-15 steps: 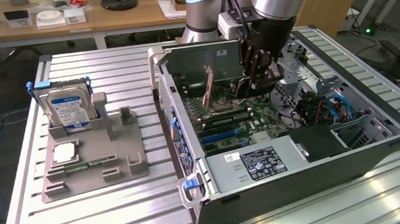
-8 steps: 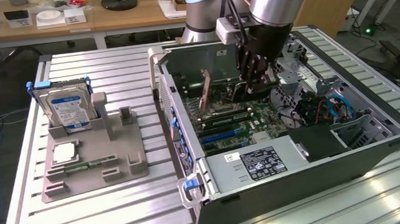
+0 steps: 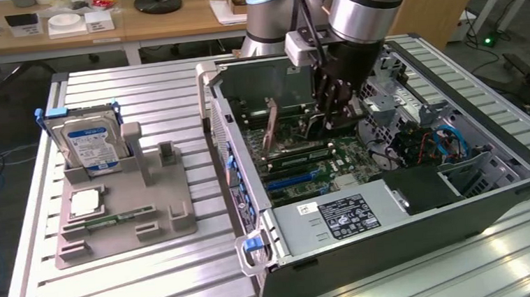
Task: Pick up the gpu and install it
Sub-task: 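Insert the gpu into the slot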
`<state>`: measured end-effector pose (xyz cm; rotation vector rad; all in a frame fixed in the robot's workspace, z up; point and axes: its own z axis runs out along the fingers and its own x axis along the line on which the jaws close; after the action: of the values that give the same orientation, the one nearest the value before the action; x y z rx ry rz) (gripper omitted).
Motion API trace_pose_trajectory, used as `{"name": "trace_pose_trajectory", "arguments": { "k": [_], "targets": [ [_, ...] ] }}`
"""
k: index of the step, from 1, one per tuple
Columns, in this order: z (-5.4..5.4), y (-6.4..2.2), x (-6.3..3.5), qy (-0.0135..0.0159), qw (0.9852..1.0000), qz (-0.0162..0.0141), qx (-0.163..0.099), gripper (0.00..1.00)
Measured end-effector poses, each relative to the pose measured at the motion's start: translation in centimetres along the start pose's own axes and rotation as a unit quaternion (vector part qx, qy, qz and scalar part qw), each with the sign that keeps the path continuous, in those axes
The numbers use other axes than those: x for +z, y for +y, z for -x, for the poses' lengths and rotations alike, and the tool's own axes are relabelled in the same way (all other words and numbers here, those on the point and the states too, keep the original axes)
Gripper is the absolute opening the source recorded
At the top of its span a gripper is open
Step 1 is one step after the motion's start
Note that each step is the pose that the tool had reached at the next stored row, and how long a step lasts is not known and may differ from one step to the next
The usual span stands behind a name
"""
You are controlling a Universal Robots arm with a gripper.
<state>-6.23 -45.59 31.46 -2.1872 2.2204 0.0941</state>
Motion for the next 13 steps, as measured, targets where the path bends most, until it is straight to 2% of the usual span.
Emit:
{"name": "trace_pose_trajectory", "arguments": {
  "k": [5,7,8,9,10,11,13],
  "targets": [
    [-0.02,0.07,0.38,0.0017,1.0000,-0.0015,0.000,0.27],
    [-0.05,0.41,0.64,0.0024,1.0000,-0.0017,0.000,0.27],
    [-0.06,0.60,0.75,0.0036,1.0000,-0.0017,0.000,0.27],
    [-0.05,0.68,0.78,0.0061,1.0000,-0.0017,0.001,0.27],
    [-0.03,0.77,0.78,0.0107,0.9999,-0.0026,0.001,0.27],
    [-0.03,0.86,0.79,0.0136,0.9999,-0.0054,0.001,0.27],
    [-0.02,0.95,0.90,0.0134,0.9998,-0.0160,0.000,0.27]
  ]
}}
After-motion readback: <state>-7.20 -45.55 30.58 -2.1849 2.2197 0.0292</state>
